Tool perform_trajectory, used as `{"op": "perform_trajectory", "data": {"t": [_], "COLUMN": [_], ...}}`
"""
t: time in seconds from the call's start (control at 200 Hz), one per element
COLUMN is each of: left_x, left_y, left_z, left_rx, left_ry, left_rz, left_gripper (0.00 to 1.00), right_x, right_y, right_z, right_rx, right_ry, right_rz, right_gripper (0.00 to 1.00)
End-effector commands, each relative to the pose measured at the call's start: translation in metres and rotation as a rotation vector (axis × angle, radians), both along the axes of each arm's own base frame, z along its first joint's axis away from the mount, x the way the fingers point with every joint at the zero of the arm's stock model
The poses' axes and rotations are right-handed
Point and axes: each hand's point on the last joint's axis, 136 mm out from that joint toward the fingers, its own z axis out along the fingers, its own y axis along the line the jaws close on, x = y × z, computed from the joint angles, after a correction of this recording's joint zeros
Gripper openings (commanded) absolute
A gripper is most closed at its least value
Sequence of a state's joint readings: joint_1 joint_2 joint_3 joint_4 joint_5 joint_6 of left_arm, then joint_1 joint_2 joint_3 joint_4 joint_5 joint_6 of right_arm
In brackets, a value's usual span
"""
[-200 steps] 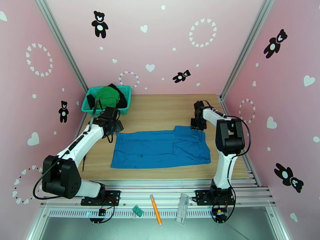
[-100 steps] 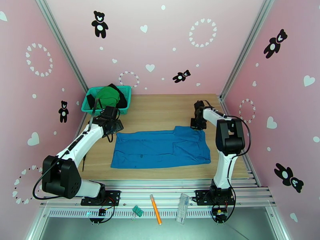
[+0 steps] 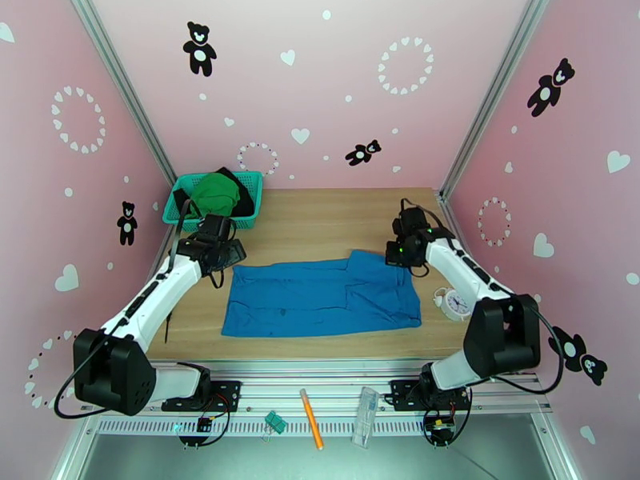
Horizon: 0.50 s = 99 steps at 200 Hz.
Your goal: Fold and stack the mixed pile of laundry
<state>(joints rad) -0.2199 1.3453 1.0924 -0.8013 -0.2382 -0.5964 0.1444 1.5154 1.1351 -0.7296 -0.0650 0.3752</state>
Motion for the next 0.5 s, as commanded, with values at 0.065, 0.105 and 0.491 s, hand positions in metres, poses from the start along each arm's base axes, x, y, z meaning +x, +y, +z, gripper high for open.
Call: {"op": "perform_trajectory", "data": {"t": [0.065,0.105,0.491], "left_x": [-0.002,0.000,0.023], "left_y": [-0.008,-0.009,-0.012], "left_z": [-0.007,-0.007,-0.015], "left_rx": [-0.027,-0.030,-0.008], "left_ry": [0.011,0.011,0.027], "left_rz": [-0.024,-0.028,-0.039], "left_gripper": [0.84,0.84,0.84], "right_x": [0.008,0.014,0.098], "right_y": [-0.012,-0.015,-0.042], "right_z": [-0.013,-0.015,-0.053], "right_rx": [-0.059,-0.075,-0.183], "right_ry": [0.009,0.009,0.042], "right_rz": [-0.043,-0.056,-0.152], "right_gripper": [0.00,0.00,0.08]}}
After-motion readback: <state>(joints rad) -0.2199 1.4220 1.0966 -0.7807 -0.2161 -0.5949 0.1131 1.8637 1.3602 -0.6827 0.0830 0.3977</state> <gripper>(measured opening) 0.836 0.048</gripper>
